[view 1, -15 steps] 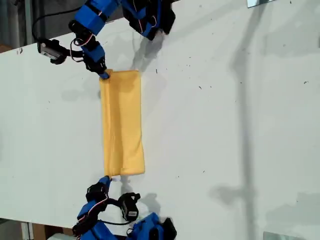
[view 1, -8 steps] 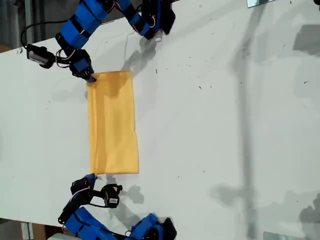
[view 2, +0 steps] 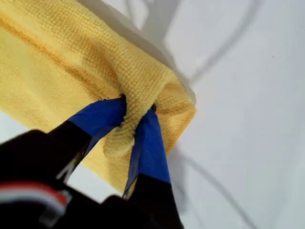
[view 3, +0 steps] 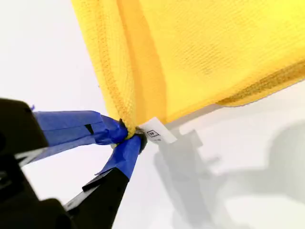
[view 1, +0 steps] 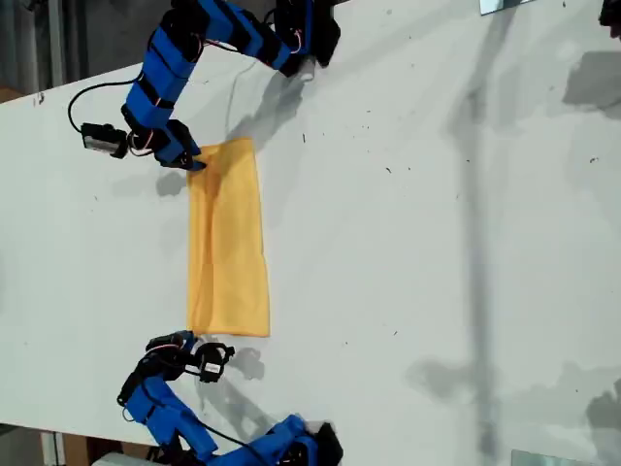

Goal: Grasp corners of a square towel and fold twice.

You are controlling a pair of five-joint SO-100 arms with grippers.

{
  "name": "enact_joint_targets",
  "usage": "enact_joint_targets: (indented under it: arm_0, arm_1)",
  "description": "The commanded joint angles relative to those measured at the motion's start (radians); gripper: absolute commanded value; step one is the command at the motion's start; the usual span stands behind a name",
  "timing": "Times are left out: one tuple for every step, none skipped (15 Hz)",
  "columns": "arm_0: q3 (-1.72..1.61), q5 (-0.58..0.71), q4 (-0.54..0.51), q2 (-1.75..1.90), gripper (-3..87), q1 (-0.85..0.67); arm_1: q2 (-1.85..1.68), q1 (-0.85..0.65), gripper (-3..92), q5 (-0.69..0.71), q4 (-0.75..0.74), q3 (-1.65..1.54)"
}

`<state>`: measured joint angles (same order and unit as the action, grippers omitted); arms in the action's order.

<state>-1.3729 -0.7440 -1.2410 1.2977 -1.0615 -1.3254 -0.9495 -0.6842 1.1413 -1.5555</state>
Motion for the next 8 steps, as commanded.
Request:
enact_joint_targets:
  arm_0:
    - [-0.035,-0.037,-0.048,0.207,-0.2,0.054]
    - [-0.054,-0.049,-0.084,0.262,-0.2,0.080]
    - [-0.081,-0.067,-0.123,0.307,-0.2,0.110]
    - [-0.143,-0.080,-0.129,0.360,-0.2,0.152]
    - [-0.199,-0.097,-0.127,0.402,-0.2,0.193]
    - [-0.259,-0.120,-0.118,0.442,-0.2,0.227]
    - [-0.325,-0.143,-0.095,0.488,-0.2,0.258]
    - [-0.383,-0.163,-0.071,0.525,-0.2,0.288]
  arm_1:
    - [-0.150,0.002,-0.1,0.023,0.049,0.048]
    - [-0.213,0.009,-0.1,0.023,0.083,0.025]
    - [-0.273,0.020,-0.1,0.017,0.115,-0.012]
    - [-0.321,0.031,-0.1,-0.006,0.146,-0.054]
    - [-0.354,0.044,-0.1,-0.009,0.161,-0.098]
    - [-0.385,0.060,-0.1,-0.012,0.170,-0.147]
    - [-0.419,0.080,-0.1,-0.017,0.161,-0.204]
    - [-0.445,0.104,-0.1,-0.029,0.150,-0.258]
